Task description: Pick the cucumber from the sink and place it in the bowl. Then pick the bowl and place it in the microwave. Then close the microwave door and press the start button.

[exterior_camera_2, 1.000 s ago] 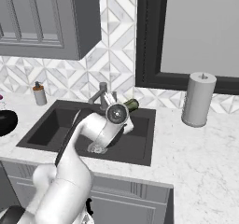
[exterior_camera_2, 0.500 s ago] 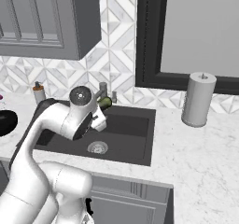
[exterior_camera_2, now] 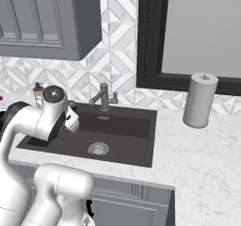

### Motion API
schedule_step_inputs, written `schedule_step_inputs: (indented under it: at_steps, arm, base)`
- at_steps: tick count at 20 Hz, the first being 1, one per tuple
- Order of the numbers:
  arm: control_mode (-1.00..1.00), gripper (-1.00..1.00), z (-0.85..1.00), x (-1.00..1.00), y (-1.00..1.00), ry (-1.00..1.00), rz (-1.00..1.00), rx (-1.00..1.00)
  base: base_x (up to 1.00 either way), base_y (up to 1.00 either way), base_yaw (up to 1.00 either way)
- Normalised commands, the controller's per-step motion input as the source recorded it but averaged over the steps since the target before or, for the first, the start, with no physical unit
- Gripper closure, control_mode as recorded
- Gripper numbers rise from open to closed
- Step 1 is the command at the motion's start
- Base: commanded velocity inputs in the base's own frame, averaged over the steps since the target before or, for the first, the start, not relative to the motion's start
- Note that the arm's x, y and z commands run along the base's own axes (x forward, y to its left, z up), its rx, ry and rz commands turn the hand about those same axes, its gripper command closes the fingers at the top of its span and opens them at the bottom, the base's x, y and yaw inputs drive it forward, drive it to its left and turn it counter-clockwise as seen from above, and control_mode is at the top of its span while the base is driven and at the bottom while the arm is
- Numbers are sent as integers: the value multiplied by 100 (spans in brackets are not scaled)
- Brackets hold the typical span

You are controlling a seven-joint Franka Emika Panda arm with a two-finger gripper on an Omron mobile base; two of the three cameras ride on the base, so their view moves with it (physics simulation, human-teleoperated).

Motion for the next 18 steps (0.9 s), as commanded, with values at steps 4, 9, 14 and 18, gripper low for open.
schedule_step_inputs:
  at_steps: [4,9,14,18]
  arm:
    - [-100,100,3,0,100,29,47,-15]
    - [-100,100,0,0,100,23,31,-12]
    - [-100,100,-8,6,100,-4,19,-9]
    - [-100,100,-9,23,98,3,11,-3]
  base:
    - [0,0,0]
    - [0,0,0]
    - [0,0,0]
    - [0,0,0]
